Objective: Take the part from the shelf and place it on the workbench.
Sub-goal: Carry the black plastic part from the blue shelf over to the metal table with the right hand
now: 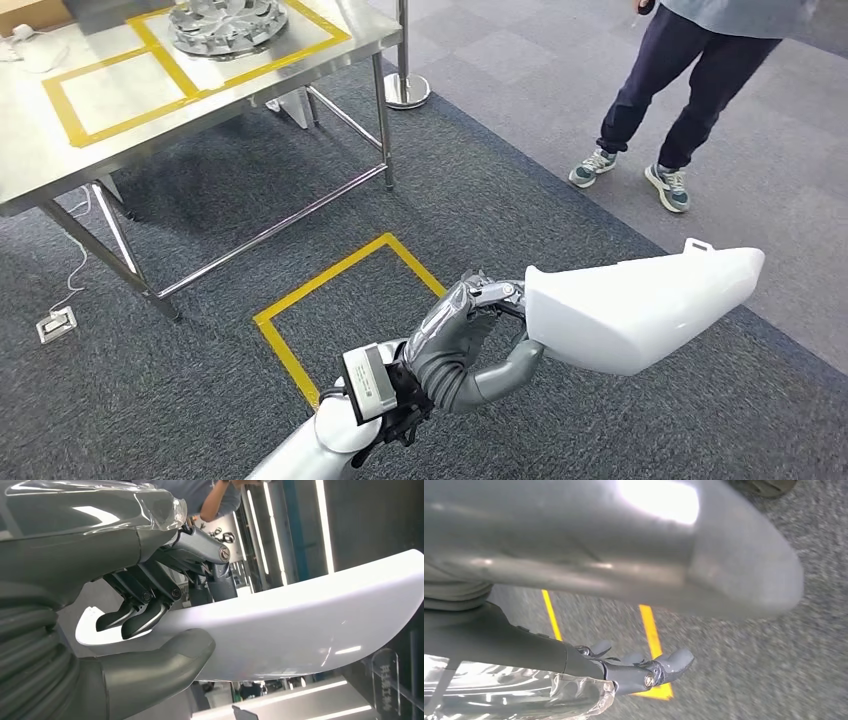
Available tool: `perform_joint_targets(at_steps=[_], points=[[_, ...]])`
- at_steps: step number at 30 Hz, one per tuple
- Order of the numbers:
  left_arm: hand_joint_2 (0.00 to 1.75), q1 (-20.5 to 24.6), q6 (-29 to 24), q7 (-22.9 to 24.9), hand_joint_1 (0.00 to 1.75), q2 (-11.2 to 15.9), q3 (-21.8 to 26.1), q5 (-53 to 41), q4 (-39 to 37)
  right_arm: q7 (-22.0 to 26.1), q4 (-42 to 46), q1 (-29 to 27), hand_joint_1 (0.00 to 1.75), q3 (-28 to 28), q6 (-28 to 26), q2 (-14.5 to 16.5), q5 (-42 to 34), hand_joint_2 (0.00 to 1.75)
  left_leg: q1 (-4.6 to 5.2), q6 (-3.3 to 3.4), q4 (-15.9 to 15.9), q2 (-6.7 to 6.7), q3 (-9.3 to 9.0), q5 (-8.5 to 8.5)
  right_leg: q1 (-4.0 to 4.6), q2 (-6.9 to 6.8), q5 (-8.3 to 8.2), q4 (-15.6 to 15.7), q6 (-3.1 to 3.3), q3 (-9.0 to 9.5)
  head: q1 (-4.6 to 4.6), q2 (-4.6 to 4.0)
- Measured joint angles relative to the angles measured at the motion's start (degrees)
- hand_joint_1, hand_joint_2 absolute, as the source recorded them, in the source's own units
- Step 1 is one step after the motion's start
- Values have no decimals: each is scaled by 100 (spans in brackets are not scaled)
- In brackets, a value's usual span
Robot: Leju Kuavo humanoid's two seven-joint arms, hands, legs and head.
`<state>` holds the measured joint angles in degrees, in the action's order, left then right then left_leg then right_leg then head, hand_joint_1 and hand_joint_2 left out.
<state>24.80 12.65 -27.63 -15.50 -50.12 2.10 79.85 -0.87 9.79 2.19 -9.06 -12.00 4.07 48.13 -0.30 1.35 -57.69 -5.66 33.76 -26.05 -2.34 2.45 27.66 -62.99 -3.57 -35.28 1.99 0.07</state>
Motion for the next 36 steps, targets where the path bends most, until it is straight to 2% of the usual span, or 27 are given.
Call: perform_joint_targets(at_steps=[1,2,3,4,5,7,9,10,11,12,13,14,15,17,18,20,22,24,25,26,27,28,29,31,33,35,36], points=[[175,2,4,7,175,-5,-5,11,-7,0,-2,1,0,-1,3,3,0,0,-7,-43,-47,-70,34,-20,-23,117,-69,253,-4,115,5,0],[175,2,5,10,175,-8,-9,17,-13,-2,-4,2,0,-1,5,8,0,0,-11,-81,-77,-134,71,-28,-30,194,-65,364,10,168,4,0],[175,3,11,14,175,-8,-11,23,-20,-5,-6,4,0,-2,8,12,-2,0,-15,-111,-85,-193,101,-21,-15,193,-41,372,46,179,2,0],[175,1,20,18,175,-5,-13,27,-25,-9,-5,11,0,-4,9,11,-3,0,-28,-134,-75,-244,117,-8,-13,128,-48,361,94,176,-7,0],[175,1,30,17,175,0,-13,32,-28,-11,-4,18,0,-7,9,9,-5,0,-30,-155,-83,-226,139,-15,-9,63,-52,365,134,182,-16,0],[175,12,56,19,175,4,-18,41,-32,-12,-2,27,0,-13,8,12,-5,0,-19,-192,-346,51,278,-176,-14,-77,-56,377,209,201,-75,0],[175,22,87,27,175,2,-30,53,-44,-12,-2,11,0,-15,7,15,-4,0,-9,-215,-1046,403,631,-510,14,-238,-44,378,252,209,-143,0],[175,23,102,38,175,3,-36,63,-56,-13,-2,0,0,-16,7,14,-4,0,-11,-217,-1412,481,821,-643,31,-330,-37,378,261,209,-155,0],[175,23,114,51,175,4,-41,73,-69,-13,-2,-6,0,-18,7,13,-4,0,-11,-212,-1637,513,942,-690,45,-420,-30,378,270,210,-161,0],[175,23,121,62,175,5,-44,81,-81,-14,-2,-5,0,-20,7,12,-4,0,-8,-199,-1650,526,952,-635,59,-503,-24,377,275,215,-167,0],[175,25,129,71,175,3,-48,86,-89,-14,-2,4,0,-20,7,15,-4,0,3,-173,-1432,550,837,-491,73,-578,-16,378,278,225,-169,0],[175,32,138,74,175,-2,-51,88,-92,-14,-2,15,0,-21,7,21,-3,0,27,-127,-1050,627,627,-306,86,-645,-7,378,277,241,-173,0],[175,43,146,78,175,-13,-57,89,-92,-14,-2,23,0,-21,7,31,-4,0,75,-70,-653,783,407,-183,103,-708,5,378,268,258,-173,0],[175,71,163,87,175,-44,-73,96,-93,-13,-2,28,0,-23,7,44,-4,0,161,19,-161,1005,128,-83,126,-822,31,380,229,280,-177,0],[175,81,175,97,175,-55,-79,101,-94,-13,-2,29,0,-24,5,51,-4,0,188,38,-108,1027,103,-103,132,-882,39,387,203,293,-178,0],[175,85,202,124,175,-70,-87,108,-98,-15,0,43,0,-26,-2,62,-5,0,172,68,-59,868,76,-64,126,-964,62,407,144,342,-190,0],[175,109,219,152,175,-93,-105,111,-106,-21,3,55,0,-30,-16,67,-6,0,119,116,13,719,20,-14,112,-732,205,212,91,285,-184,0],[175,141,234,178,175,-115,-145,117,-118,-39,3,46,0,-37,-25,64,-7,0,89,146,37,568,-2,7,104,-395,510,-428,59,-28,-153,0],[175,148,250,204,175,-121,-167,119,-130,-51,3,34,0,-40,-27,64,-7,0,89,152,35,481,-1,8,104,-321,645,-810,48,-233,-143,0],[175,150,267,237,175,-122,-188,122,-148,-66,2,21,0,-44,-31,63,-8,0,89,155,32,391,-3,7,104,-291,696,-1075,39,-391,-138,0],[175,155,285,271,175,-123,-206,129,-168,-80,2,12,0,-47,-35,63,-8,0,86,154,26,300,-5,5,101,-279,640,-1139,34,-459,-139,0],[175,163,300,299,175,-127,-224,137,-189,-90,2,10,0,-49,-40,63,-9,0,78,147,16,210,-9,0,94,-263,477,-966,31,-414,-139,0],[175,177,307,316,175,-133,-242,146,-208,-97,2,13,0,-49,-44,63,-9,0,65,130,-3,124,-12,-11,77,-213,251,-603,22,-271,-139,0],[175,213,313,333,175,-153,-269,160,-237,-101,1,21,0,-50,-51,70,-9,0,52,68,-69,-30,13,-50,27,41,-27,115,9,54,-137,0],[175,244,313,345,175,-169,-284,168,-258,-104,-2,25,0,-52,-54,81,-9,0,44,-2,-107,-152,63,-61,20,197,-36,368,51,184,-141,0],[175,258,313,350,175,-173,-290,170,-272,-110,-2,33,0,-56,-56,88,-9,0,24,-55,-98,-236,93,-47,35,96,-42,389,135,203,-146,0],[175,264,313,350,175,-173,-292,170,-276,-112,-1,40,0,-61,-57,90,-9,0,28,-80,-134,-164,114,-74,32,34,-46,398,177,214,-162,0]])
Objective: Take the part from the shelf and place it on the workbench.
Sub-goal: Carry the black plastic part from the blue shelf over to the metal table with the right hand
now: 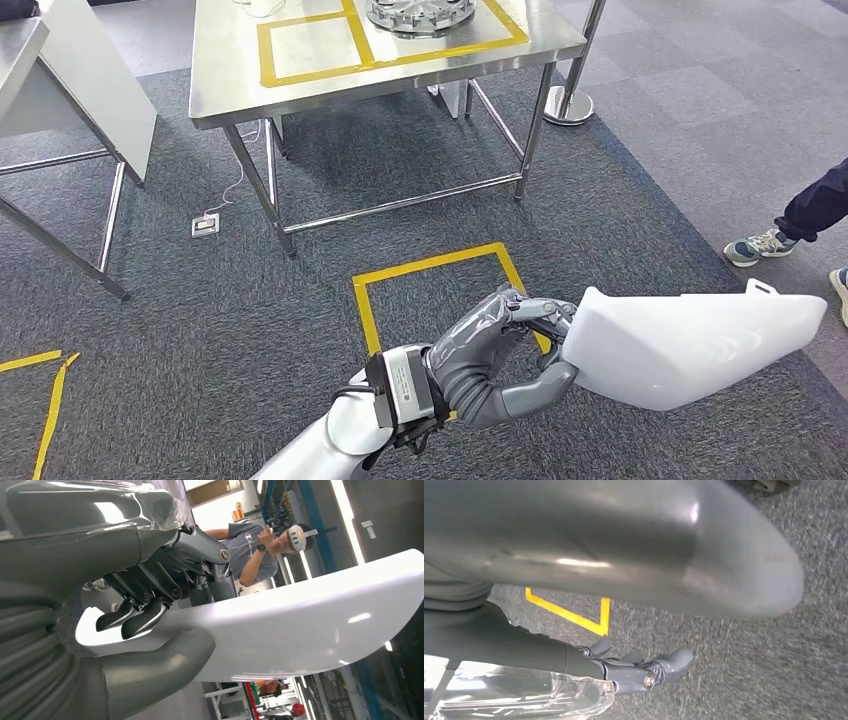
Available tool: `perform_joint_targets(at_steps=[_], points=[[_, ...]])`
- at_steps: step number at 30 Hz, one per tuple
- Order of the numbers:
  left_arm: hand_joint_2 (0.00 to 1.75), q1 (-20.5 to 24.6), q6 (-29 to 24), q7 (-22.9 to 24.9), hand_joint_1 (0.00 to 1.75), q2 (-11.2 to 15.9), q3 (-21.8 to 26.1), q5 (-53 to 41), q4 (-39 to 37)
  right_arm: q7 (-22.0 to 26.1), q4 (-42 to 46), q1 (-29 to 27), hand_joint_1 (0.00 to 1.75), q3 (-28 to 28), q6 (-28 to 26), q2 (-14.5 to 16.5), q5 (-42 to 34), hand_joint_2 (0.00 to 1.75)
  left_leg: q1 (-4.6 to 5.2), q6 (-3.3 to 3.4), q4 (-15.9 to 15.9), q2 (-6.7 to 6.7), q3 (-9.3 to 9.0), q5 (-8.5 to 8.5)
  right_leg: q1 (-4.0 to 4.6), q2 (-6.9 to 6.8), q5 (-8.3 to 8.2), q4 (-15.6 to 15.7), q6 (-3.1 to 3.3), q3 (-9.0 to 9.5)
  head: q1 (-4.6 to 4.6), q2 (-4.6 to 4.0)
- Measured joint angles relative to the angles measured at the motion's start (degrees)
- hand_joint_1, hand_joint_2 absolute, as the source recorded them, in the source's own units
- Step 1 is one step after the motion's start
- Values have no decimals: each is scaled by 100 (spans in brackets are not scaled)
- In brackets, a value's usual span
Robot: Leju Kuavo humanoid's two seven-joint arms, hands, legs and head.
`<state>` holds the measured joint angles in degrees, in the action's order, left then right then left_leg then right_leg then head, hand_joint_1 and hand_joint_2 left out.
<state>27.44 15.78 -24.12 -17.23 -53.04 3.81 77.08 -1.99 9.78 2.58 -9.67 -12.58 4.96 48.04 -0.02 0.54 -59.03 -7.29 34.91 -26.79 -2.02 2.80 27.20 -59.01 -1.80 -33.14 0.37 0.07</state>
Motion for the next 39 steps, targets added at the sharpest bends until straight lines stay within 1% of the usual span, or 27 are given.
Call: perform_joint_targets(at_steps=[1,3,5,6,7,8,10,11,12,14,15,16,17,18,19,20,21,22,23,24,26,28,29,31,33,37,39], points=[[175,10,0,0,175,-1,-4,1,-3,0,1,5,0,-5,-1,3,1,0,5,-25,-127,142,65,-81,-6,-71,-1,9,38,10,-31,0],[175,28,0,1,175,-3,-20,1,-9,0,1,-3,0,-17,-1,10,1,0,12,-72,-719,510,371,-390,3,-230,12,16,93,22,-104,0],[175,33,0,2,175,-3,-34,1,-28,1,1,-24,0,-31,-1,9,1,0,-5,-92,-1397,655,744,-641,19,-410,27,14,114,22,-136,0],[175,33,0,4,175,-2,-36,4,-39,3,1,-26,0,-38,-1,5,1,0,-10,-89,-1521,676,821,-635,27,-496,34,13,118,24,-142,0],[175,34,1,6,175,-3,-38,10,-46,5,1,-21,0,-44,-1,2,1,0,-9,-75,-1420,695,777,-524,37,-574,41,14,118,31,-147,0],[175,38,1,8,175,-6,-42,16,-49,8,1,-11,0,-47,-1,3,2,0,2,-45,-1115,737,618,-345,48,-646,51,15,116,45,-155,0],[175,61,2,8,175,-17,-51,28,-50,13,1,5,0,-53,-2,14,2,0,77,62,-332,1009,190,-50,76,-771,78,17,96,82,-164,0],[175,75,2,9,175,-24,-56,32,-50,17,1,8,0,-58,-2,20,1,0,119,110,-79,1119,52,11,87,-828,92,18,76,96,-168,0],[175,85,2,11,175,-29,-58,34,-50,28,1,8,0,-66,-3,26,-8,0,155,145,39,1187,-7,15,92,-883,104,23,51,110,-170,0],[175,93,2,20,175,-40,-58,37,-51,66,2,20,0,-92,-12,41,-44,0,160,180,83,1081,-21,26,96,-989,119,51,-8,145,-182,0],[175,94,3,25,175,-47,-58,37,-54,84,2,30,0,-107,-21,45,-67,0,140,202,124,1029,-46,48,89,-949,143,39,-36,160,-179,0],[175,103,3,28,175,-55,-62,39,-56,99,3,41,0,-122,-32,49,-85,0,113,229,167,985,-77,71,84,-839,211,-50,-60,134,-175,0],[175,114,7,30,175,-64,-69,40,-61,107,3,46,0,-136,-41,47,-95,0,84,253,206,947,-107,92,79,-683,330,-254,-80,49,-155,0],[175,125,10,31,175,-70,-78,42,-68,111,3,42,0,-149,-46,42,-101,0,70,268,219,910,-118,96,70,-504,488,-581,-97,-105,-131,0],[175,137,14,35,175,-74,-91,43,-76,115,3,30,0,-163,-50,40,-103,0,64,279,217,865,-120,96,69,-397,651,-980,-113,-312,-114,0],[175,143,20,44,175,-77,-102,44,-87,116,3,12,0,-177,-51,36,-104,0,61,281,215,814,-122,93,67,-346,754,-1325,-130,-507,-98,0],[175,145,26,55,175,-78,-110,50,-98,116,3,-4,0,-192,-53,33,-104,0,59,278,212,764,-126,89,64,-327,759,-1513,-144,-638,-94,0],[175,148,39,71,175,-78,-118,66,-106,116,3,-14,0,-205,-56,32,-104,0,53,269,206,720,-133,82,57,-323,653,-1478,-156,-664,-94,0],[175,150,58,85,175,-79,-123,87,-111,116,3,-16,0,-213,-60,31,-102,0,41,250,193,684,-142,69,45,-322,458,-1217,-165,-579,-95,0],[175,151,81,97,175,-81,-129,113,-114,116,3,-10,0,-219,-64,32,-100,0,30,219,166,656,-146,44,26,-320,229,-809,-180,-419,-91,0],[175,159,140,110,175,-86,-143,154,-122,118,3,7,0,-224,-69,49,-97,0,34,146,81,613,-122,-18,7,-286,-25,-156,-167,-139,-69,0],[175,168,196,112,175,-89,-163,171,-134,124,3,16,0,-230,-70,67,-94,0,53,125,35,591,-90,-53,9,-252,-40,13,-108,-67,-62,0],[175,171,219,111,175,-89,-175,174,-140,132,3,16,0,-233,-71,72,-93,0,53,147,42,589,-89,-54,10,-249,-47,11,-82,-70,-74,0],[175,178,255,111,175,-89,-201,179,-145,168,3,14,0,-235,-72,85,-90,0,53,201,66,592,-107,-50,17,-239,-49,13,-69,-69,-90,0],[175,184,288,110,175,-90,-219,184,-146,204,3,16,0,-235,-73,94,-85,0,53,218,96,596,-130,-45,23,-232,-43,13,-50,-67,-102,0],[175,190,360,111,175,-89,-246,236,-146,222,3,22,0,-235,-73,98,-67,0,51,209,125,597,-144,-36,40,-233,-32,10,-11,-66,-102,0],[175,194,414,111,175,-89,-261,276,-146,226,3,24,0,-235,-73,97,-51,0,49,179,131,598,-144,-30,45,-233,-29,9,-4,-66,-105,0]])
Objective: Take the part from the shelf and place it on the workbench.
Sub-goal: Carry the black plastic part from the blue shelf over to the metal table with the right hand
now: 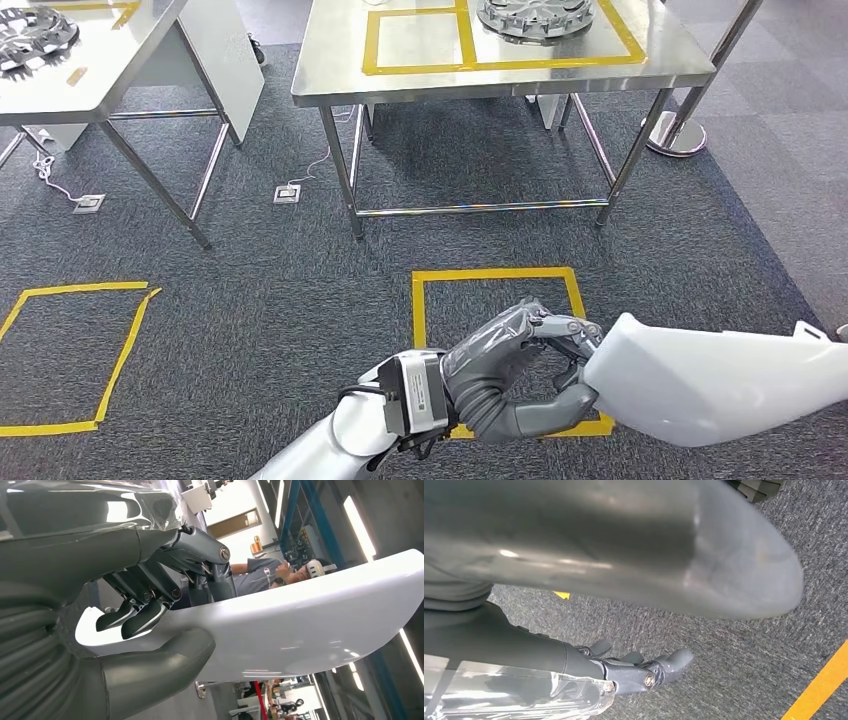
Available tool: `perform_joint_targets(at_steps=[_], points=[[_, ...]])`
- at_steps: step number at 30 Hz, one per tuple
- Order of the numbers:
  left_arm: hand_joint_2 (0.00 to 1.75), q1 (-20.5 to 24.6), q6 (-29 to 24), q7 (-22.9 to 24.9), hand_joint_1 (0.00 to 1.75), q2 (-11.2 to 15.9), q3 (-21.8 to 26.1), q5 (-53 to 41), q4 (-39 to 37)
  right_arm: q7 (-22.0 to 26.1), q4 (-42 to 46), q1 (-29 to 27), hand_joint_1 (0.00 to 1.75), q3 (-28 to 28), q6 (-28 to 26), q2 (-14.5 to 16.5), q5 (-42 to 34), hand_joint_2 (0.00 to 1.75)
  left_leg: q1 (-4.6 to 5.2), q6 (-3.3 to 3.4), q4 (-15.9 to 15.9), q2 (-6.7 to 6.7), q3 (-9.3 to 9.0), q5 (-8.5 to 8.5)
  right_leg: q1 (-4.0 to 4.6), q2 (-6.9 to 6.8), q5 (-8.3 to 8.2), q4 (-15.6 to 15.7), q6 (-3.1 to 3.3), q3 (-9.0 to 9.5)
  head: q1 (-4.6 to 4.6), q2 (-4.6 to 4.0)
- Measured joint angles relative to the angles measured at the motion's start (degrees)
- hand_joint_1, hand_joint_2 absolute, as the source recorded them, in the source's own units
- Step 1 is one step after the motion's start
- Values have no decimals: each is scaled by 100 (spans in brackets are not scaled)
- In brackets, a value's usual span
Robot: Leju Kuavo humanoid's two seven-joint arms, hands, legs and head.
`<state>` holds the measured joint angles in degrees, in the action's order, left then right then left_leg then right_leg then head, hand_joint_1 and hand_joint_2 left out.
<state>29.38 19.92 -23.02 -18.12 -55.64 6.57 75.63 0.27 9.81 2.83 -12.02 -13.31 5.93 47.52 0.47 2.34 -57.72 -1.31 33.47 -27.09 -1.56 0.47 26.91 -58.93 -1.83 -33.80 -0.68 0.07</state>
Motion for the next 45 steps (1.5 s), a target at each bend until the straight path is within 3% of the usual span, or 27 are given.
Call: perform_joint_targets(at_steps=[4,6,22,24,26,28,29,31,32,33,35,36,38,40,42,43,45], points=[[175,3,94,-1,175,0,-19,89,0,2,0,18,0,0,0,-1,33,0,-4,-103,5,1,1,0,0,-1,3,-1,2,0,-2,0],[175,3,107,-6,175,0,-25,104,0,6,0,27,0,0,0,-1,44,0,-4,-122,5,1,2,-1,-4,-1,3,2,2,4,0,0],[175,4,69,-35,175,9,-51,42,37,-23,0,78,0,2,41,6,167,0,15,-115,-18,-1,8,-18,-39,-5,-11,63,-29,43,1,0],[175,9,50,-39,175,8,-54,33,38,-46,0,99,0,3,49,18,175,0,40,-74,13,-1,-7,-25,-65,-7,-32,121,-85,73,-14,0],[175,18,33,-54,175,-2,-63,18,43,-58,3,121,0,4,55,27,183,0,11,22,230,12,-148,59,-69,-12,-24,123,-117,103,-33,-1],[175,44,26,-82,175,-11,-84,9,43,-72,7,149,0,5,64,32,189,0,-40,94,429,36,-297,153,-52,-15,164,-235,-125,-49,-24,-1],[175,54,23,-96,175,-11,-96,5,36,-88,7,163,0,6,69,26,192,0,-43,105,456,45,-324,157,-49,-15,336,-591,-141,-228,-11,-1],[175,53,19,-107,175,-12,-115,-8,12,-123,7,178,0,7,74,7,199,0,-65,80,449,47,-332,140,-71,-16,579,-1270,-195,-609,-1,0],[175,50,19,-112,175,-10,-122,-15,-3,-140,7,181,0,7,74,-6,207,0,-84,51,434,44,-337,119,-88,-18,574,-1411,-228,-710,2,-1],[175,50,18,-119,175,-9,-128,-20,-15,-150,7,184,0,7,74,-16,214,0,-115,4,402,38,-343,85,-109,-21,436,-1286,-266,-675,2,-1],[175,50,18,-136,175,-9,-139,-25,-29,-167,6,201,0,7,75,-28,225,0,-197,-132,244,30,-335,-44,-173,-22,50,-567,-382,-345,7,-1],[175,56,18,-142,175,-9,-145,-26,-35,-176,6,210,0,6,79,-8,227,0,-220,-205,129,24,-295,-134,-197,2,-52,-267,-408,-194,33,0],[175,68,21,-148,175,-11,-161,-32,-46,-210,8,235,0,4,88,9,232,0,-219,-302,-44,11,-215,-267,-211,48,-21,-104,-318,-101,55,0],[175,77,25,-152,175,-14,-177,-37,-55,-244,11,248,0,3,104,16,238,0,-208,-338,-84,1,-189,-309,-214,58,25,-168,-167,-127,5,0],[175,87,29,-157,175,-16,-190,-37,-62,-267,10,254,0,3,115,32,244,0,-207,-356,-228,37,-124,-385,-204,54,58,-183,-97,-115,-60,0],[175,96,31,-159,175,-19,-195,-37,-64,-275,11,262,0,2,116,31,249,0,-204,-359,-454,64,0,-483,-191,50,71,-182,-68,-100,-80,0],[175,109,34,-167,175,-20,-202,-37,-75,-285,11,280,0,2,119,21,257,0,-198,-349,-1205,102,457,-747,-155,38,97,-172,-27,-70,-111,0]])
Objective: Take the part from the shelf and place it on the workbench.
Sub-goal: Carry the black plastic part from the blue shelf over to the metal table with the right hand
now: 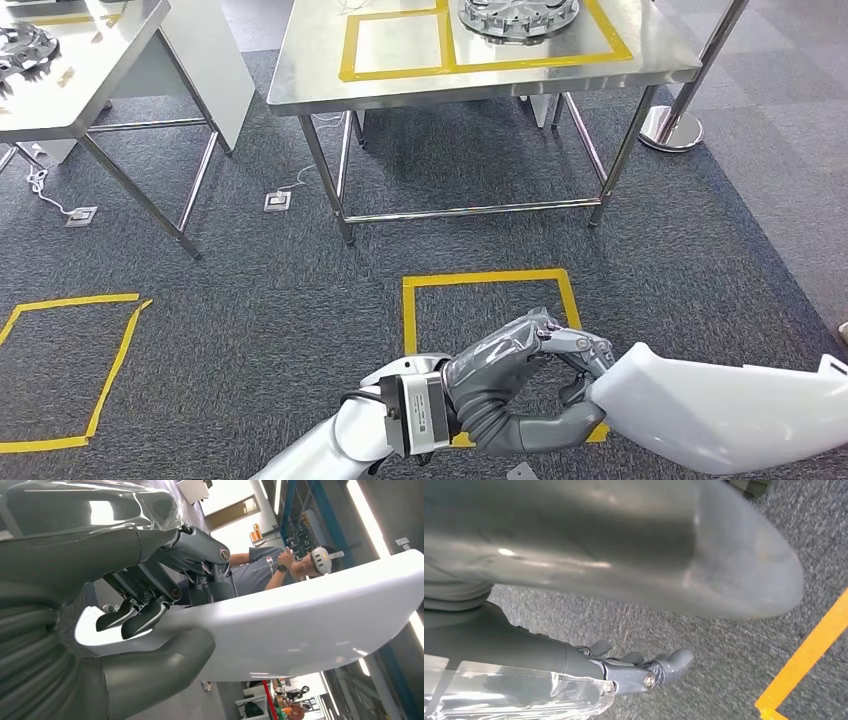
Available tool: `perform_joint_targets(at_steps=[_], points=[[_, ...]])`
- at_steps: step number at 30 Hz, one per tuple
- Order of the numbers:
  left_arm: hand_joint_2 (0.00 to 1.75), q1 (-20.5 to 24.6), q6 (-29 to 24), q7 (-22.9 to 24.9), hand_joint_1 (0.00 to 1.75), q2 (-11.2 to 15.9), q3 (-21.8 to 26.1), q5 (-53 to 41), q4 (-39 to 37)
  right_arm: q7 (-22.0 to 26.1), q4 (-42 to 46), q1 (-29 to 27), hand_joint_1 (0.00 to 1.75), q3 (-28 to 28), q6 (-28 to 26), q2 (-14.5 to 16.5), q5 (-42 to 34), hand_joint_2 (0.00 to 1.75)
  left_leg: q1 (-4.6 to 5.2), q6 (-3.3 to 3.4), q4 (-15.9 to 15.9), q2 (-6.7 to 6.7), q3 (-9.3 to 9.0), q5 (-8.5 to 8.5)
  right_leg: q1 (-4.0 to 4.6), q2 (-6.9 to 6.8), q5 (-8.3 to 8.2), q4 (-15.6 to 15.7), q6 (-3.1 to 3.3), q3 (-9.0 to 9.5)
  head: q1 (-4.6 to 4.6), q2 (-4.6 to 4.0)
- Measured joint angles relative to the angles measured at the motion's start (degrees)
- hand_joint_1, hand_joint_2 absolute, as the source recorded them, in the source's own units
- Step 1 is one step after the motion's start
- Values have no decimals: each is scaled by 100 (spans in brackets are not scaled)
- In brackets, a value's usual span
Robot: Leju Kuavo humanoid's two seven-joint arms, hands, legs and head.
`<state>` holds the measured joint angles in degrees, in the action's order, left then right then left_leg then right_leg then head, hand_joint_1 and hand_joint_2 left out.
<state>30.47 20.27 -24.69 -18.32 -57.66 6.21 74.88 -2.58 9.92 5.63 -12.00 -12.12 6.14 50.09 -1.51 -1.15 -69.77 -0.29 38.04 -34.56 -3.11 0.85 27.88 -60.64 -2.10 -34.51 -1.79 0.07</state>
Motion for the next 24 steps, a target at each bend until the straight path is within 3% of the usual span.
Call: perform_joint_targets(at_steps=[2,3,4,6,8,9,11,13,14,16,17,18,19,21,22,24], points=[[175,3,3,-6,175,0,-3,0,-23,-17,0,10,0,0,12,-11,3,0,23,50,-578,2,437,-70,52,-7,41,2,40,40,-11,0],[175,4,5,-10,175,0,-4,1,-33,-27,0,12,0,0,19,-14,3,0,48,105,-585,1,519,54,85,-7,68,4,58,76,-18,0],[175,7,9,-17,175,-1,-5,2,-40,-35,0,16,0,0,26,-16,5,0,87,184,-358,-1,475,274,119,-4,95,9,72,122,-26,0],[175,25,16,-39,175,-4,-5,7,-46,-48,-1,34,0,0,43,-11,11,0,208,406,409,-2,191,744,170,2,148,33,90,213,-24,0],[175,51,28,-62,175,-13,-6,14,-61,-57,-2,66,0,1,61,-7,18,0,311,554,915,7,-24,911,187,4,188,65,71,254,-13,0],[175,59,37,-72,175,-17,-7,16,-72,-61,-2,79,0,1,69,-4,22,0,338,572,988,5,-63,891,187,-1,203,83,45,264,-9,0],[175,66,46,-86,175,-30,-7,17,-92,-72,-2,95,0,2,78,-14,31,0,334,543,1077,-8,-134,890,172,-17,228,112,-7,290,-28,0],[175,83,45,-101,175,-40,-6,19,-112,-86,-1,118,0,2,79,-31,48,0,301,533,1192,-5,-254,899,173,-31,329,-94,-52,212,-21,-1],[175,91,45,-107,175,-43,-7,19,-123,-96,0,128,0,2,83,-44,57,0,286,534,1228,1,-311,889,173,-36,437,-375,-69,62,-10,-1],[175,98,45,-114,175,-44,-12,18,-154,-123,-1,139,0,2,97,-67,78,0,291,554,1234,-3,-377,830,180,-39,672,-1131,-108,-410,4,-1],[175,95,45,-116,175,-44,-16,17,-173,-138,-2,137,0,2,105,-77,85,0,293,556,1233,-13,-413,794,181,-39,693,-1386,-121,-609,9,0],[175,95,45,-117,175,-44,-21,17,-191,-152,-3,137,0,2,112,-85,94,0,294,554,1231,-23,-459,754,183,-40,600,-1439,-129,-710,13,0],[175,95,45,-119,175,-44,-27,17,-204,-161,-4,139,0,3,116,-90,99,0,294,547,1229,-31,-517,709,181,-41,391,-1244,-130,-684,20,0],[175,99,44,-123,175,-45,-36,17,-224,-171,-5,147,0,4,119,-99,111,0,303,512,1212,-38,-628,598,177,-50,-103,-442,-123,-383,29,-1],[175,104,41,-126,175,-46,-40,18,-231,-175,-6,154,0,5,119,-101,115,0,316,489,1195,-40,-655,543,178,-50,-242,-112,-101,-238,31,-1],[175,117,33,-134,175,-47,-55,19,-241,-189,-8,165,0,7,120,-100,124,0,341,445,1184,-42,-660,470,192,-45,-251,127,-32,-118,26,-1]])
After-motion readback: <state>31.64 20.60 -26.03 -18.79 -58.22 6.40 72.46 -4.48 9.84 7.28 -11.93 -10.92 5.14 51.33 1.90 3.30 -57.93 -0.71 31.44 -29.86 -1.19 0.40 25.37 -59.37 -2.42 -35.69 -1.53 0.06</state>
